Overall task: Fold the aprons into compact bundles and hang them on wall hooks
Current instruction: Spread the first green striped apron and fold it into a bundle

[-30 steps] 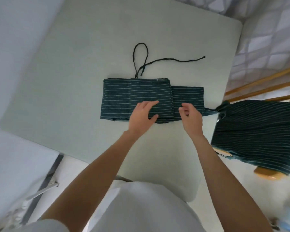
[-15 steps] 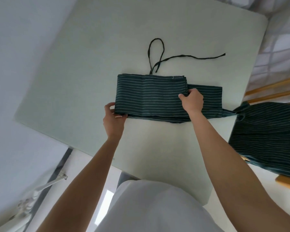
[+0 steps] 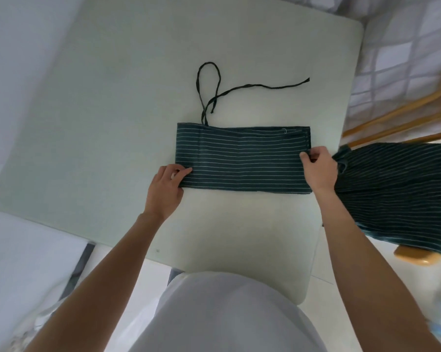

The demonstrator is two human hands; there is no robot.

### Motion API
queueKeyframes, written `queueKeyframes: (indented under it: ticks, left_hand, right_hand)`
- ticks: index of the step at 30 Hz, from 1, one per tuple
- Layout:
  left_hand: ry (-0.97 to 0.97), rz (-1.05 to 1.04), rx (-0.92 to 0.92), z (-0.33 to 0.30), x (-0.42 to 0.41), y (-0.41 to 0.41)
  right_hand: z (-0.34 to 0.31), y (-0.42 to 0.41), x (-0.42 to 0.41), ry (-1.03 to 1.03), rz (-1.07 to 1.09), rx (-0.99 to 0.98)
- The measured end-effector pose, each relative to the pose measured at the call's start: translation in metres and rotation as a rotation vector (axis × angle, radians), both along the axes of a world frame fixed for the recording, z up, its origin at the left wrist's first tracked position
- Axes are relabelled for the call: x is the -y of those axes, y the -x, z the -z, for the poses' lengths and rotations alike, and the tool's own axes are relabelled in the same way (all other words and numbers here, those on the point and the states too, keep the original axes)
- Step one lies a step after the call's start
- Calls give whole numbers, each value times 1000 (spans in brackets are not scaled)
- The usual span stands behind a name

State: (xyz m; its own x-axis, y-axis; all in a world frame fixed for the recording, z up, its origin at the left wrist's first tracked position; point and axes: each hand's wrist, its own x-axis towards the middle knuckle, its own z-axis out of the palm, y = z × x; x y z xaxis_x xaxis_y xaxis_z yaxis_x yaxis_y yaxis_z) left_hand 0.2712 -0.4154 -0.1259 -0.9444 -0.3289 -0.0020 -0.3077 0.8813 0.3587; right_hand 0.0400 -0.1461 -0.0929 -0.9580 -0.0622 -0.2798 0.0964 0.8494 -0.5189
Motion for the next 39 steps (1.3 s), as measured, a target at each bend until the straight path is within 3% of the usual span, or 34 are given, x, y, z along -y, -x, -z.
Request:
queueKeyframes:
  ticks: [5, 10, 15, 20, 23, 27, 30, 35, 39]
  left_hand:
    - [27, -6, 30, -1, -5, 4]
    - [-339, -246, -4, -2, -17, 7]
    - [-205, -78, 35, -1, -15, 5]
    - [-115, -75, 117, -13, -9, 13]
    - [-246, -192, 4, -20, 4, 38]
    - [-305, -161, -82, -17, 26, 90]
    - [-263, -117, 5, -15, 41, 115]
    - [-218, -170, 185, -23, 49, 85]
    - [-488, -136, 418, -36, 10, 42]
  right_hand:
    - [2, 14, 2, -148, -86, -120]
    - [10, 23, -1, -73, 38, -83]
    - [18, 24, -6, -13, 79, -129]
    - [22, 25, -4, -74, -42, -191]
    - [13, 11, -5, -181, -110, -381]
    - [10, -44, 9, -146, -483, -432]
    - [24, -88, 21, -243, -762, -354]
    - [32, -70, 9, -368, -751, -294]
    - [25, -38, 8, -390, -723, -271]
